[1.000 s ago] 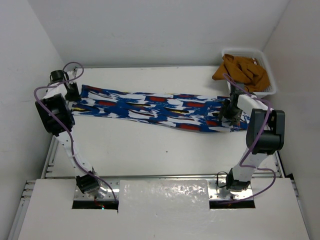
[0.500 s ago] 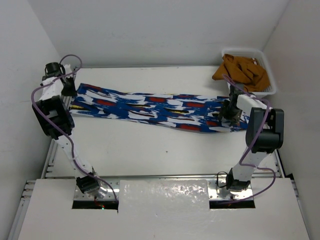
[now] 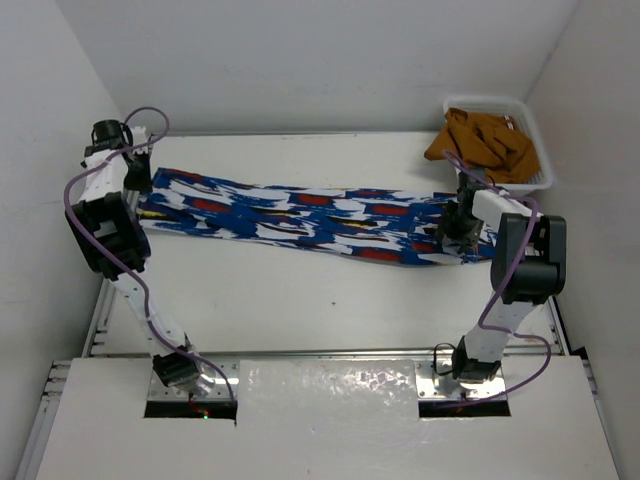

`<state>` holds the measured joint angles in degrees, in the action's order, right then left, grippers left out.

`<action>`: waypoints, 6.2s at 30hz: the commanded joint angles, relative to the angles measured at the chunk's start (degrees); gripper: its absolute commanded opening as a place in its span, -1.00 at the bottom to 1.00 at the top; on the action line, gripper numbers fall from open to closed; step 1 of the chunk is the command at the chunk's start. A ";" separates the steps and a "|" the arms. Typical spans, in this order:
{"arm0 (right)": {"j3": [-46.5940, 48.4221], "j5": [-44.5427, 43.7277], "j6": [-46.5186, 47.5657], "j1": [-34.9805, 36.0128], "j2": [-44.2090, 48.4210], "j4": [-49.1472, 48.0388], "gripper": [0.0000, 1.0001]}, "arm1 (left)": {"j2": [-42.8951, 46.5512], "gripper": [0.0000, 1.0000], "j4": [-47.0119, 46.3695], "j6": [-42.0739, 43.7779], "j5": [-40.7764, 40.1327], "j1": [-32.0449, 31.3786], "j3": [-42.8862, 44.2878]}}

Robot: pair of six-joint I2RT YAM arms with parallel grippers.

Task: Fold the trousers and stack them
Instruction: Fold the trousers

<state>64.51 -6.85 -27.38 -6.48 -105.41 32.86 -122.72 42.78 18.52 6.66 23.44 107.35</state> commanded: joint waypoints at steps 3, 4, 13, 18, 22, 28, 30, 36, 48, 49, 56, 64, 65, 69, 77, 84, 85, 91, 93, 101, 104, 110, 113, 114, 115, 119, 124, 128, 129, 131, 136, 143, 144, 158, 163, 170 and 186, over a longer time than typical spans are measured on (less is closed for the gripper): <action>-0.61 -1.32 0.92 0.24 0.99 -0.61 0.11 | -2.26 -0.81 -1.92 1.16 -1.47 0.82 -3.11; -0.61 -1.32 1.01 0.24 0.99 -0.52 0.11 | -2.44 -0.75 -1.92 0.99 -0.95 1.08 -3.72; 0.70 -2.90 1.54 0.24 0.99 1.41 0.11 | -2.97 -0.51 -2.71 -0.16 1.43 3.01 -5.83; 1.41 -3.17 1.45 0.24 1.17 2.03 0.11 | -4.20 -0.86 -2.62 -0.33 2.48 3.01 -5.75; 1.23 -3.26 1.89 0.24 1.52 2.03 0.11 | -3.59 -1.00 -1.92 0.46 4.24 3.28 -5.84; 0.62 -3.78 2.06 0.15 0.99 2.21 0.11 | 1.85 -1.00 3.35 2.83 6.88 3.80 0.12; 0.53 -4.40 2.15 0.15 0.90 2.21 0.11 | 3.53 -1.00 6.16 3.80 6.71 3.98 3.28; 0.79 -5.45 2.77 0.15 -0.59 3.00 0.11 | 6.96 -1.00 14.60 6.70 6.09 5.82 7.96; 1.76 -5.54 4.35 -0.02 -1.47 2.82 0.12 | 6.96 -1.00 11.48 11.53 0.99 10.40 0.16; 1.76 -5.45 4.44 -0.02 -1.47 2.56 0.12 | 7.05 -1.00 9.79 12.23 1.43 10.48 -1.95; 0.79 -4.75 4.17 -0.02 -1.30 2.03 0.11 | 7.75 -1.00 -0.16 13.12 2.30 10.48 -12.70; 1.49 -4.31 4.09 -0.02 -1.91 2.47 0.12 | 6.61 -1.00 -2.96 8.12 7.58 6.89 2.33; 1.50 -4.31 4.08 -0.02 -1.91 2.38 0.12 | 6.61 -1.00 -3.67 7.76 7.50 6.01 3.29; 1.32 -4.22 3.91 -0.02 -2.00 2.38 0.12 | 5.21 -1.00 -7.52 5.57 6.97 2.41 8.39; 1.14 -4.13 3.65 -0.02 -2.09 2.21 0.12 | 4.77 -1.00 -15.01 3.01 4.51 2.05 9.19; 0.00 -4.05 3.73 -0.02 -1.56 1.86 0.12 | 8.19 -1.00 -10.98 6.08 -1.12 3.71 -0.90; -0.09 -4.05 3.73 -0.02 -1.56 1.85 0.12 | 8.54 -1.00 -10.19 6.09 -1.38 5.02 -3.35; -0.35 -4.22 3.29 -0.02 -1.38 1.33 0.12 | 9.77 -1.00 -4.99 9.69 -5.16 8.28 -15.31; 0.00 -3.87 3.21 -0.02 -1.38 1.33 0.13 | 9.51 -1.00 -5.78 10.39 -6.04 8.81 -18.05; 3.69 -3.87 3.47 -0.02 0.90 3.08 0.24 | 8.63 -0.25 -4.12 10.65 -5.34 11.10 -18.76; 5.88 -3.61 3.56 -0.02 2.57 4.49 0.30 | 8.11 0.18 -1.48 10.92 -5.16 11.10 -15.95; 10.46 -4.31 2.51 -1.78 9.49 11.08 0.38 | 11.61 0.27 1.86 9.43 -0.52 10.93 -10.50; 9.23 -4.49 1.28 -1.87 14.06 10.74 0.28 | 14.87 0.27 3.62 10.48 3.10 8.12 -9.70; 8.97 -4.22 0.66 -1.26 14.96 10.21 0.19 | 16.09 0.27 4.14 10.74 3.45 4.98 -9.96; 8.62 -3.96 0.14 -0.56 15.66 9.68 0.08 | 16.45 0.26 5.19 11.35 4.76 3.03 -10.32; 7.73 -1.59 -1.62 7.78 16.81 3.80 -0.69 | 16.90 0.19 5.82 10.14 11.35 -5.06 -14.26; 17.65 2.45 -2.59 21.93 4.36 -0.69 -0.92 | 15.05 0.14 1.96 6.88 14.09 -10.87 -23.31; 25.56 6.76 -5.93 25.64 -7.95 -2.80 -1.00 | 12.42 0.12 -1.03 7.05 7.16 -13.59 -28.93; 26.71 8.24 -6.72 26.25 -9.97 -4.46 -1.00 | 11.37 0.12 -2.69 7.23 3.49 -13.51 -29.91; 27.24 9.49 -9.35 26.26 -15.43 -6.67 -1.00 | 10.74 0.12 -4.98 7.23 -0.31 -13.60 -33.60; 36.72 4.76 -8.57 25.56 -27.81 -3.52 -1.00 | 10.31 0.13 -11.40 8.72 -6.39 -13.51 -38.70; 40.17 3.43 -6.21 23.27 -27.85 -1.57 -1.00 | 12.93 0.15 -10.62 10.13 -3.77 -13.16 -38.80; 40.52 3.34 -5.42 23.18 -27.14 -1.40 -1.00 | 13.90 0.17 -8.88 10.04 -0.71 -13.16 -38.19; 25.95 2.98 1.89 18.26 -2.53 0.27 -0.62 | 19.89 0.59 -6.93 -6.39 8.65 10.03 -22.97; 23.82 3.69 2.42 18.26 -0.60 2.73 -0.58 | 14.01 0.59 -8.85 -7.10 5.48 13.47 -23.15; 16.80 4.92 1.37 15.28 3.71 3.44 -0.56 | 6.88 0.68 -10.17 -6.39 5.22 13.56 -21.91; 13.80 2.11 2.24 13.78 7.32 4.23 -0.55 | 6.08 -0.64 -11.41 -2.27 3.54 12.59 -32.82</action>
<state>76.42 -3.95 -25.50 7.16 -99.48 37.80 -115.55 27.68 14.57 10.17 36.53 77.87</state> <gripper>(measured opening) 0.221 0.218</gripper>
